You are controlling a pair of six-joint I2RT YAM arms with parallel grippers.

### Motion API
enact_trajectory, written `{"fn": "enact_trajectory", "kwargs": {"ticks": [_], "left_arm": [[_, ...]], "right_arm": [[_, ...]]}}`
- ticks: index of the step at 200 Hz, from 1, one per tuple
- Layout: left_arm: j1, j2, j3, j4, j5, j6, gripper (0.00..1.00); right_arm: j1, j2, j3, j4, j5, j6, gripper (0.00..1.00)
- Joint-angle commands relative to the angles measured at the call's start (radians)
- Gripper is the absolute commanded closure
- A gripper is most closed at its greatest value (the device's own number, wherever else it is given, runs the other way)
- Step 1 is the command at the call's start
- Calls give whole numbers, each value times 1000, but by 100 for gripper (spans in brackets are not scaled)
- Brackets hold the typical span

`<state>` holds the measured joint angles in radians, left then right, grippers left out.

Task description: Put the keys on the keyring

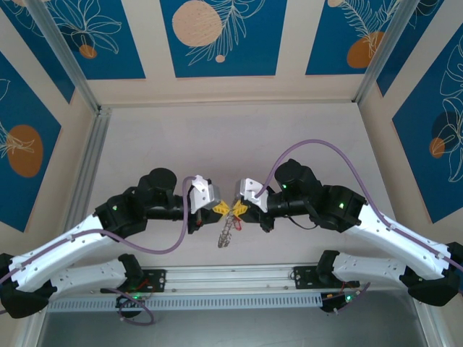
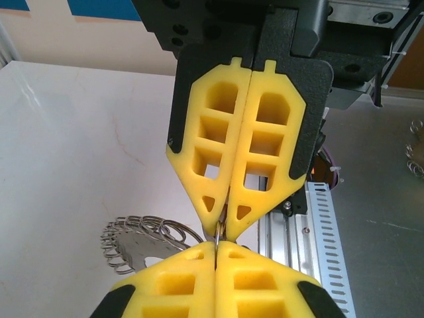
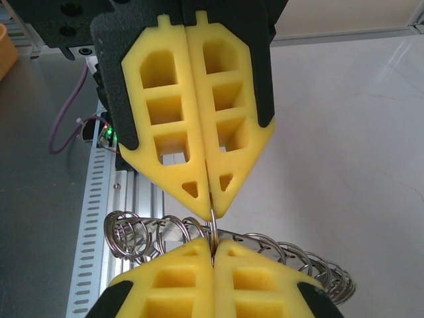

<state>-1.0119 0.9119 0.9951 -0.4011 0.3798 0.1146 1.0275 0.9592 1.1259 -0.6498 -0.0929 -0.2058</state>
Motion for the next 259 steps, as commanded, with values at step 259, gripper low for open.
{"fn": "enact_trajectory", "kwargs": {"ticks": [259], "left_arm": [[-14, -176, -238, 510, 80, -214, 100]], "right_arm": [[-24, -134, -146, 159, -118, 145, 81]]}}
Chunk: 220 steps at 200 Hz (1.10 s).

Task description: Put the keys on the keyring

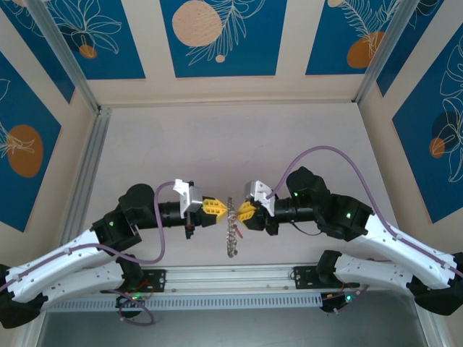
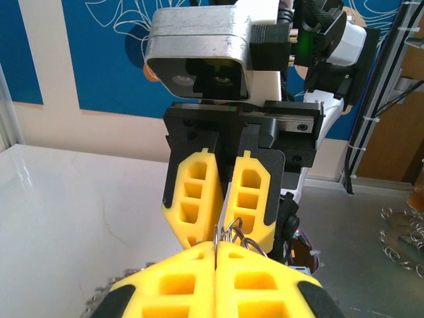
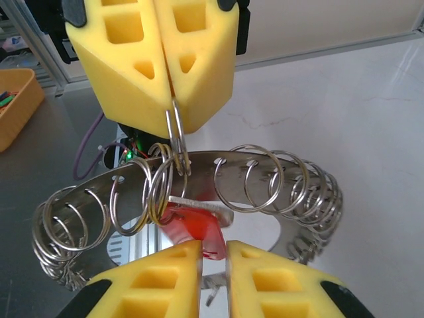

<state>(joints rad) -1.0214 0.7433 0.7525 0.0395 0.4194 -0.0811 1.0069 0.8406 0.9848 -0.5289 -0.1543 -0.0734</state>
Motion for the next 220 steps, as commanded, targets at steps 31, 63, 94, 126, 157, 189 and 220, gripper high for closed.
{"fn": "enact_trajectory", "kwargs": {"ticks": [31, 63, 94, 126, 157, 189, 220], "left_arm": [[-5, 2, 7, 72, 47, -22, 100], [-5, 14, 16, 69, 56, -19, 100], [-5, 28, 27, 68, 68, -19, 100], [-5, 34, 31, 80, 79, -26, 100], [-5, 32, 34, 86, 86, -32, 100], [-5, 28, 35, 90, 84, -35, 100], [-4, 38, 20, 127, 86, -53, 100]], "right_arm": [[-4, -24, -15, 79, -102, 11, 75], [-5, -56, -38, 121, -139, 13, 61], [-10, -83, -53, 161, -125, 17, 69], [-13, -62, -49, 160, -117, 16, 79], [-14, -37, -38, 134, -94, 14, 81], [-12, -57, -54, 134, -103, 20, 82], [-4, -65, -84, 158, -115, 44, 85]]}}
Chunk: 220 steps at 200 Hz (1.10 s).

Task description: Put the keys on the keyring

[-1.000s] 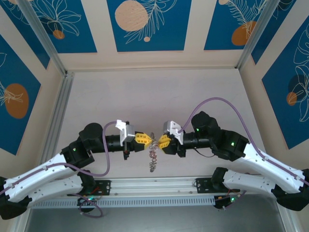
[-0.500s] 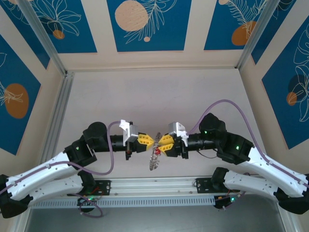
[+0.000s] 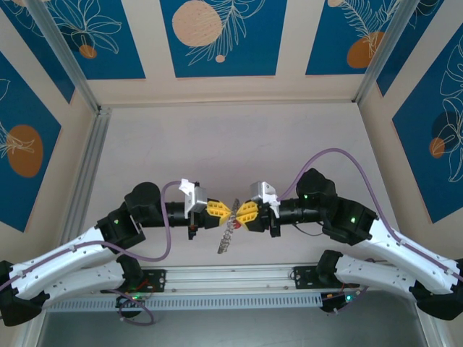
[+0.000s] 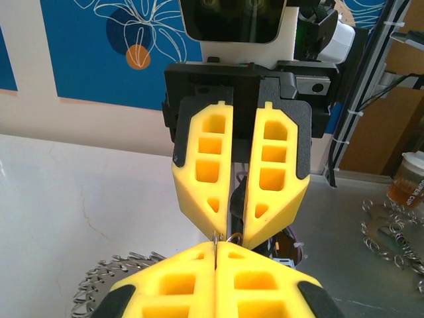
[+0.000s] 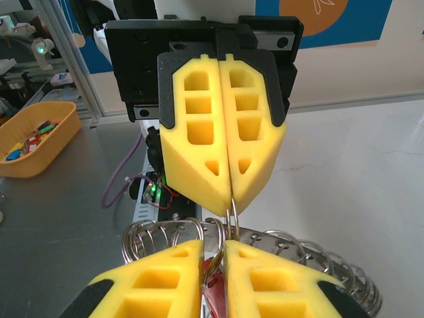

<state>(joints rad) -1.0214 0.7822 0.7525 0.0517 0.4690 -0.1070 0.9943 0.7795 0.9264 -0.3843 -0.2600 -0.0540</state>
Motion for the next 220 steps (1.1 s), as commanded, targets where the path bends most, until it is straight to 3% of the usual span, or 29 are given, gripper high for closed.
{"fn": "enact_trajectory", "kwargs": {"ticks": [1, 71, 170, 220], "left_arm": [[-5, -1, 20, 117, 37, -27, 100], [-3, -4, 5, 147, 18, -32, 100], [-3, 10, 0, 168, 25, -49, 100], [-3, 26, -10, 187, 48, -59, 100]], "right_arm": [[9, -3, -26, 13, -9, 24, 85], [34, -30, -76, 19, 95, 53, 87], [37, -36, -100, 138, 55, 40, 87], [65, -94, -153, 209, 93, 87, 76]]}}
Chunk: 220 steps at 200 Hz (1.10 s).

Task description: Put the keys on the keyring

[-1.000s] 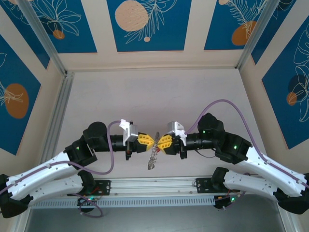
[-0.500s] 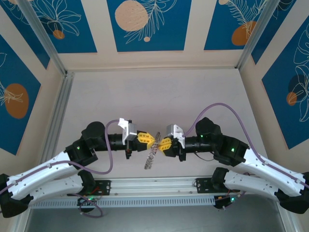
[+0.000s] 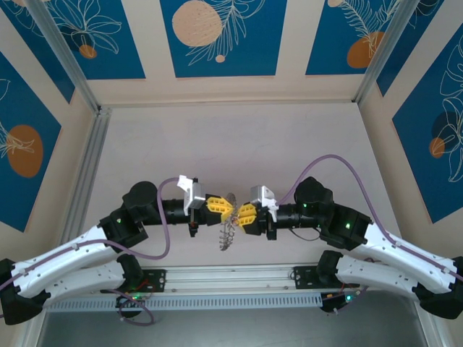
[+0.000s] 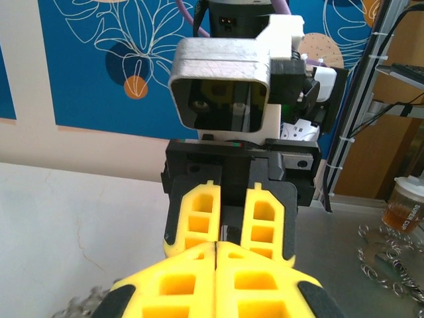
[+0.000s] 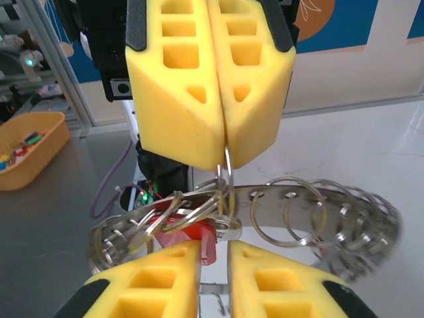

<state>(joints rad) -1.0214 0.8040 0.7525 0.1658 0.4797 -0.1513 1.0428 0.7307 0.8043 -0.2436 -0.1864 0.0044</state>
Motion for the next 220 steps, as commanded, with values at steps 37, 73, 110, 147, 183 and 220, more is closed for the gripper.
{"fn": "enact_trajectory", "kwargs": {"ticks": [37, 73, 110, 147, 183, 220], "left_arm": [[-3, 10, -14, 77, 53, -22, 100], [-3, -2, -24, 78, 60, -28, 100], [-3, 3, -22, 77, 77, -31, 100], [-3, 8, -24, 88, 88, -36, 100], [-3, 9, -25, 104, 94, -40, 100], [-3, -8, 28, -89, 1, 36, 100]], "right_arm": [[23, -81, -52, 107, 96, 40, 68], [23, -78, -46, 136, 131, 35, 68], [23, -38, -35, 156, 101, 28, 74], [23, -3, -21, 150, 71, 22, 79], [23, 15, -2, 97, 87, 3, 88], [23, 5, 66, -30, 195, -44, 100]]}}
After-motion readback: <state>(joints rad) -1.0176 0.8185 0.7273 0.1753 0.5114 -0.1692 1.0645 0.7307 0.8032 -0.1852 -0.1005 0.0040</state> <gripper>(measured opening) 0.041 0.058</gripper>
